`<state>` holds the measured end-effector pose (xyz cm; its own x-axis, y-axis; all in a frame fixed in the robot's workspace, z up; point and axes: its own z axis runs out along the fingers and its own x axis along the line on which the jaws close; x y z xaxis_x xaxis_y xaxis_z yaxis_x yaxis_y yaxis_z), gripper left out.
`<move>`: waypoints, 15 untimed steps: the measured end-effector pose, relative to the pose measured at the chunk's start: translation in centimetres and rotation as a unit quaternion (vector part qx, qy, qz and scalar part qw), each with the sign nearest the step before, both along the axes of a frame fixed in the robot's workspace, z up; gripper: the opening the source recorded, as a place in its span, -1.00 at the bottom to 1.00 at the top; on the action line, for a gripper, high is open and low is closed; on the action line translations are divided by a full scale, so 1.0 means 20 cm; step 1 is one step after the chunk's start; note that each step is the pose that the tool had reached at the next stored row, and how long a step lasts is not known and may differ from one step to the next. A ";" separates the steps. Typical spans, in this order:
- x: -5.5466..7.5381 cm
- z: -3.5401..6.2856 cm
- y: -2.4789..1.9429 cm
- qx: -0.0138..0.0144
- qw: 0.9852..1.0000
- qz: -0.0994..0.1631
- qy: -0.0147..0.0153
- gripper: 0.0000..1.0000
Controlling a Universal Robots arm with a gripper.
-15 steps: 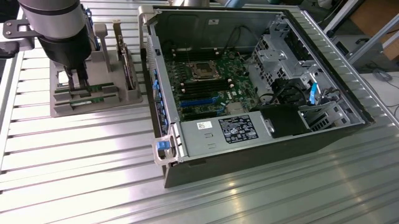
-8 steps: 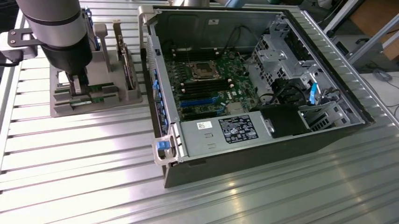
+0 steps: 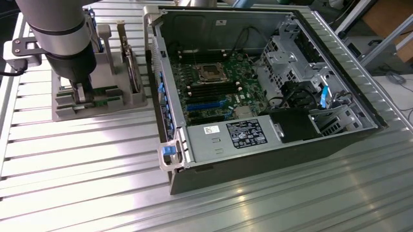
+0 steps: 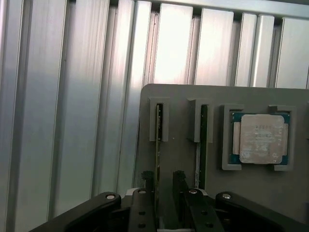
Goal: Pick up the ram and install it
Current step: 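Pick up the ram and move it above insertion slot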
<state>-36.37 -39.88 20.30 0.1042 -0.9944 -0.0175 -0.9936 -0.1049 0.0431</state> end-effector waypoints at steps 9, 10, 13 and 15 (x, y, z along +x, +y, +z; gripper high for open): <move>0.00 0.000 -0.001 0.000 1.000 0.000 0.000 -0.73; 0.00 0.000 -0.001 0.000 1.000 0.000 0.000 -0.73; 0.00 0.015 -0.002 -0.001 1.000 0.000 0.000 -0.73; 0.00 0.028 -0.002 -0.001 1.000 0.000 0.000 -0.73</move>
